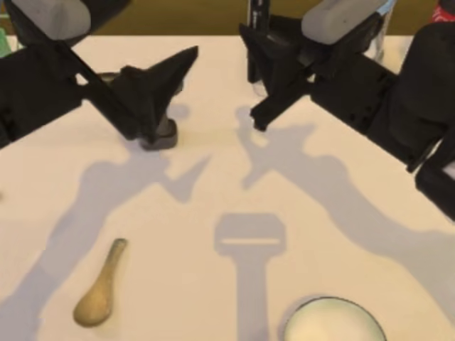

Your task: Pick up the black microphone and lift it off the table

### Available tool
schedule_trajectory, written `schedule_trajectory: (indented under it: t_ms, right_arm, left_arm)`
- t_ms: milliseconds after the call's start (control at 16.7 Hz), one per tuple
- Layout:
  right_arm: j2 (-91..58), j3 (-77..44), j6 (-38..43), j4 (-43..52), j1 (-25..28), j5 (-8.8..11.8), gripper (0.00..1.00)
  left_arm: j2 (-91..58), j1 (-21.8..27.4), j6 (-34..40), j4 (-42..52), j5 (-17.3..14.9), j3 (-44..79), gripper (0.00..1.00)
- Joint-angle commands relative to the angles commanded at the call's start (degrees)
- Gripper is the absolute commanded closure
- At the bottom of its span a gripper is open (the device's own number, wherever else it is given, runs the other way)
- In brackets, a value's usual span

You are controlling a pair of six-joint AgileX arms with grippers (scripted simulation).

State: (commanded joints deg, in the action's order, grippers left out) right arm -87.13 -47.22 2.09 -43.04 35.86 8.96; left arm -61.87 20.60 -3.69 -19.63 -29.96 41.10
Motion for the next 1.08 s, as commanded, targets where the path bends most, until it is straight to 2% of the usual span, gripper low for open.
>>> schedule_trajectory:
  t_ms: [180, 540, 720, 1080]
  right_arm:
    - [0.0, 0.0, 0.0, 0.0, 0.0, 0.0, 1.00]
    - [0.0, 0.0, 0.0, 0.0, 0.0, 0.0, 1.00]
    - [0.0, 0.0, 0.0, 0.0, 0.0, 0.0, 1.00]
    - [0.0, 0.0, 0.0, 0.0, 0.0, 0.0, 1.00]
  left_arm:
    - [-4.5, 1.6, -0.2, -1.1, -2.3, 2.7, 0.00]
    - [-4.9, 1.5, -0.2, -1.1, -2.3, 2.9, 0.00]
    - [-9.0, 3.7, -0.1, -2.3, -0.6, 6.2, 0.00]
    - [-24.1, 10.2, 0.0, -6.4, 5.7, 17.0, 0.00]
